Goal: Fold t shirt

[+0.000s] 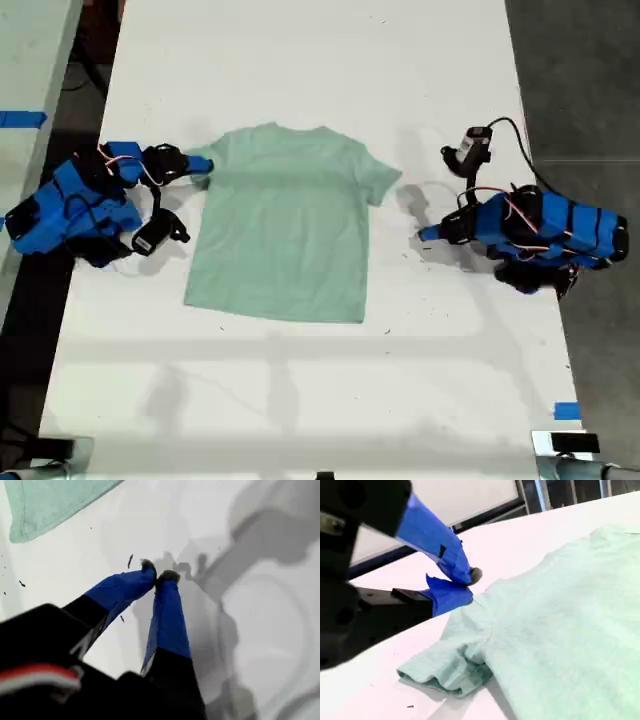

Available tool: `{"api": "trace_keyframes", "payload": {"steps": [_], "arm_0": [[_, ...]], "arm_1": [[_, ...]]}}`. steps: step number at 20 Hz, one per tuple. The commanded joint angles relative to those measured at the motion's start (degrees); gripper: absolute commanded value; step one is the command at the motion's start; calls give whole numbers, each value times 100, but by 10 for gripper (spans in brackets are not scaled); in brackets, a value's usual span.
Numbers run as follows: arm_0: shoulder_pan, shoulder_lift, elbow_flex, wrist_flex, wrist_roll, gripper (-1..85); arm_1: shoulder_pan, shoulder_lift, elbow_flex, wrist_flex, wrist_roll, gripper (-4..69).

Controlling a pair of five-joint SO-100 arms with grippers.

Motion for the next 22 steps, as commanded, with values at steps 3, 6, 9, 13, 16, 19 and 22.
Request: {"api": "trace_keyframes", "payload": {"steps": [3,6,9,13,16,19,22], "arm_0": [[79,18,220,0,35,8],[79,18,220,0,35,8],[79,18,220,0,35,8],[79,18,220,0,35,8],[79,18,220,0,35,8],[79,18,220,0,35,8],[88,18,220,0,35,8]], "arm_1": [[220,105,334,-9,352,40],[-114,105,325,26,2900,43],[-958,123,211,-44,3428,164],[-1160,123,185,18,4500,61],[-826,-70,-360,-369,3498,69],[404,-2558,-2769,650,2487,188],[1617,-5300,-4658,501,1573,214]]}}
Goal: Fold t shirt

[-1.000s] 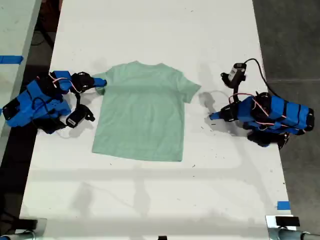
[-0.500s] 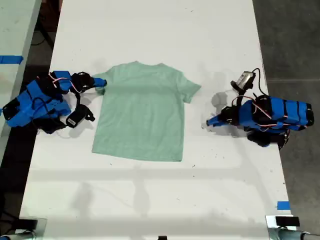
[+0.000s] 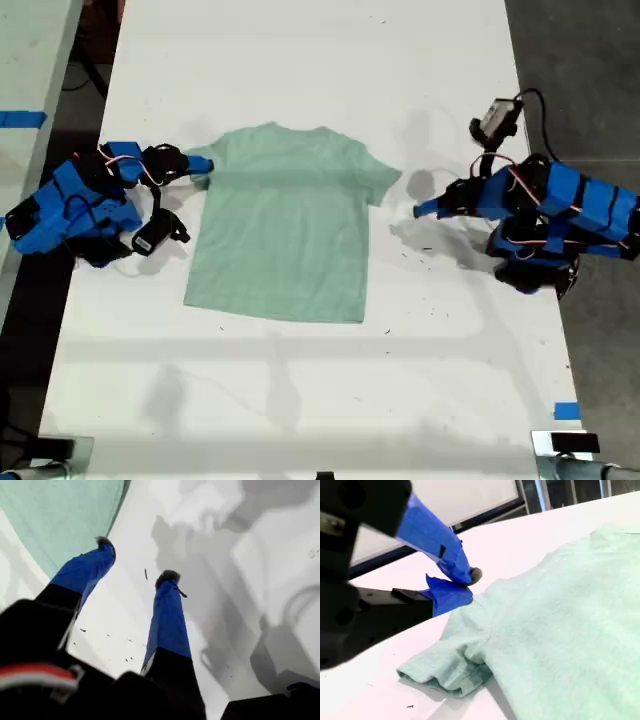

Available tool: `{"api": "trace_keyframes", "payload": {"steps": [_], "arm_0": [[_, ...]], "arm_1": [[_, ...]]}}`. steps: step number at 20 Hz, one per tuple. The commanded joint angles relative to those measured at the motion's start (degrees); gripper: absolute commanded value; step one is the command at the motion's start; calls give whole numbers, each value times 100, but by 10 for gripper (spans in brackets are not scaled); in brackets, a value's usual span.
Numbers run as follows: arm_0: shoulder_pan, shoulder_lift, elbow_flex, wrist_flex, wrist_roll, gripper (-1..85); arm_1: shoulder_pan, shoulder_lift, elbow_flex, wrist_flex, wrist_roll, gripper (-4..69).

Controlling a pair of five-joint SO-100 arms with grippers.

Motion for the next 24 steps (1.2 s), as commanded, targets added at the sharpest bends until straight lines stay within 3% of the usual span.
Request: {"api": "trace_keyframes", "payload": {"steps": [1,5,8,11,16,17,18,21,24], "arm_0": [[88,18,220,0,35,8],[97,18,220,0,35,8],[97,18,220,0,35,8],[105,18,220,0,35,8],[105,18,220,0,35,8],[105,18,220,0,35,8],[105,18,220,0,35,8],[105,18,220,0,35,8],[105,18,220,0,35,8]], "arm_1": [[1055,-2399,-1872,-325,-765,221],[2030,-5388,-3876,-905,-1723,243],[2575,-7462,-5370,-870,-2153,244],[2575,-8235,-5810,-1134,-2127,245],[1872,-8798,-6029,-1556,-1784,245],[1740,-8815,-6012,-1564,-1687,197],[1644,-8763,-5880,-1556,-1538,19],[1705,-7884,-4641,-1705,-1169,13],[2786,-6302,-3243,-1538,-1257,13]]}}
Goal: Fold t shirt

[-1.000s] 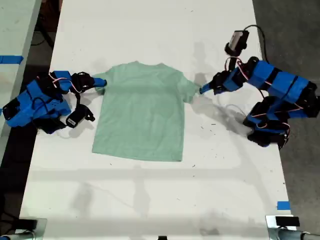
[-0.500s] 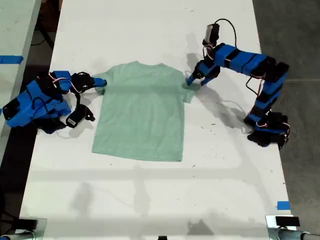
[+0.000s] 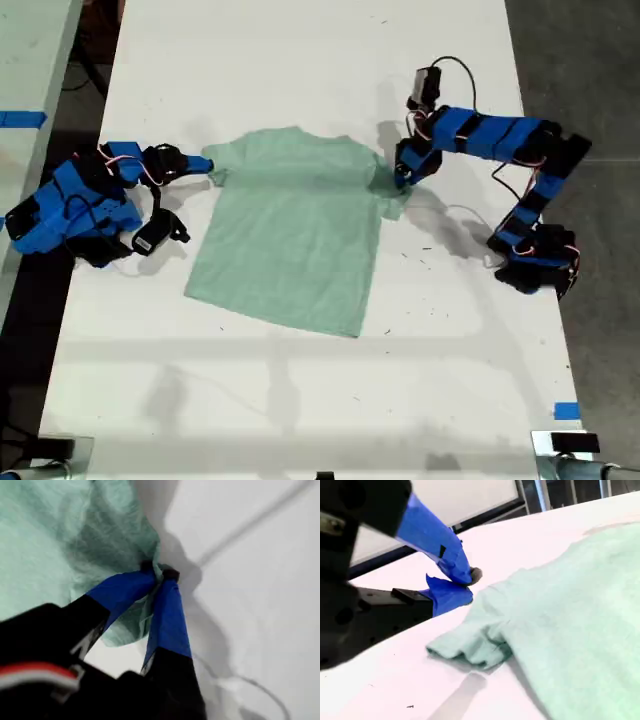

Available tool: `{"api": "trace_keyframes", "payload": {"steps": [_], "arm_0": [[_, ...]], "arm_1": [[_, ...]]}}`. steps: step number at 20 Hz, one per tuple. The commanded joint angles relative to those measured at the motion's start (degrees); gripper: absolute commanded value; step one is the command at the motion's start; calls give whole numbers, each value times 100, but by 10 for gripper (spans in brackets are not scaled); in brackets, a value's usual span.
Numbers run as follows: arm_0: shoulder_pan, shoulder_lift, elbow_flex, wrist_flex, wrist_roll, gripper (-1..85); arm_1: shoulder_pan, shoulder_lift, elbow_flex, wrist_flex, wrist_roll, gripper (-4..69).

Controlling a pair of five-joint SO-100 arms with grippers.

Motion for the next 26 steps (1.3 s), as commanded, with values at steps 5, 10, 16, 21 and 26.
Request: {"api": "trace_keyframes", "payload": {"steps": [5,10,16,21,26], "arm_0": [[114,18,220,0,35,8],[114,18,220,0,35,8],[114,18,220,0,35,8],[114,18,220,0,35,8],[123,18,220,0,35,8]], "arm_1": [[1187,1591,-272,1002,-220,13],[-677,-26,-2751,1283,475,13],[-1846,-2479,-5229,1160,457,106],[-1397,-835,-4605,2347,220,343],[-1274,2443,-1345,2268,615,202]]}}
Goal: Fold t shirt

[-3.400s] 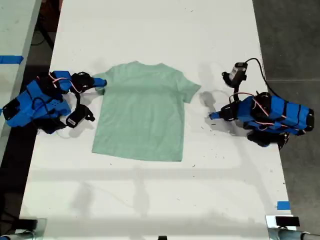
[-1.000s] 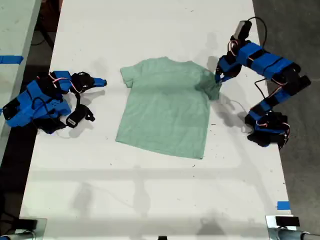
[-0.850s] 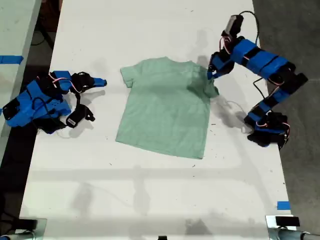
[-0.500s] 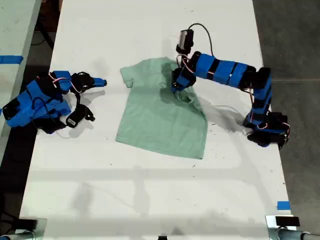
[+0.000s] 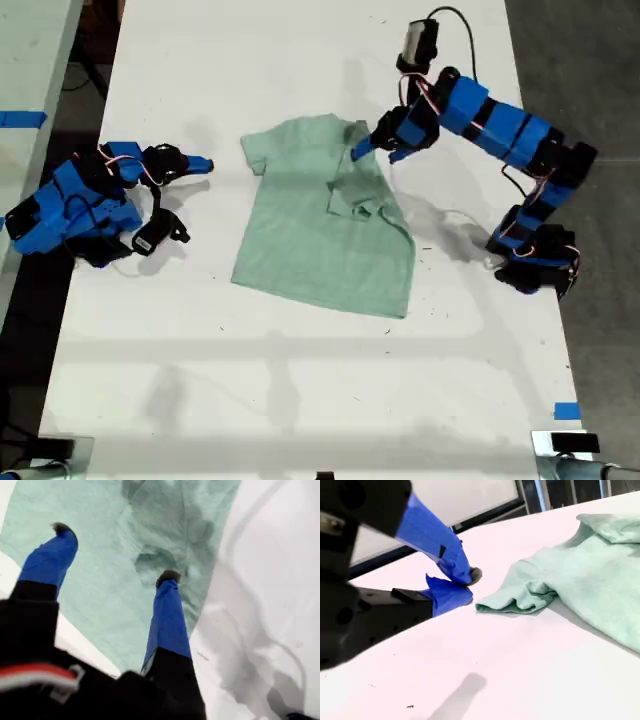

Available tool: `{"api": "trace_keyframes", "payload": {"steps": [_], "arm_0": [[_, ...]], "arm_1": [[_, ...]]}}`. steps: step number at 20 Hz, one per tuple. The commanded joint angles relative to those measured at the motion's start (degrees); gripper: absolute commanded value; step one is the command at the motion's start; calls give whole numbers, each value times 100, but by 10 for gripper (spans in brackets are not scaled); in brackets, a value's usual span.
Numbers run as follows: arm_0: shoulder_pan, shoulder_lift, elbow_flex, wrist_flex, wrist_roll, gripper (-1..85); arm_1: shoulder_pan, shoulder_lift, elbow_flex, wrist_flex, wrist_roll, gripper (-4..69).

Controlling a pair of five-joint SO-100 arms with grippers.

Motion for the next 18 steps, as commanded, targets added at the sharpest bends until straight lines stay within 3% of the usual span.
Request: {"api": "trace_keyframes", "payload": {"steps": [1,2,6,10,14,16,17,18], "arm_0": [[123,18,220,0,35,8],[123,18,220,0,35,8],[132,18,220,0,35,8],[132,18,220,0,35,8],[123,18,220,0,9,8],[-114,18,220,0,0,10],[-97,18,220,0,-510,19],[272,18,220,0,-1635,71]], "arm_1": [[-202,2461,2979,-1134,422,124],[-299,3190,4219,-1626,624,22],[-765,4939,7849,-3190,1160,16],[-1002,5713,8912,-3639,984,16],[-817,7726,9721,-3085,1063,17],[-747,10459,10433,-1767,949,15],[-729,10266,10327,-1679,1002,16],[-703,10354,10389,-1723,976,16]]}}
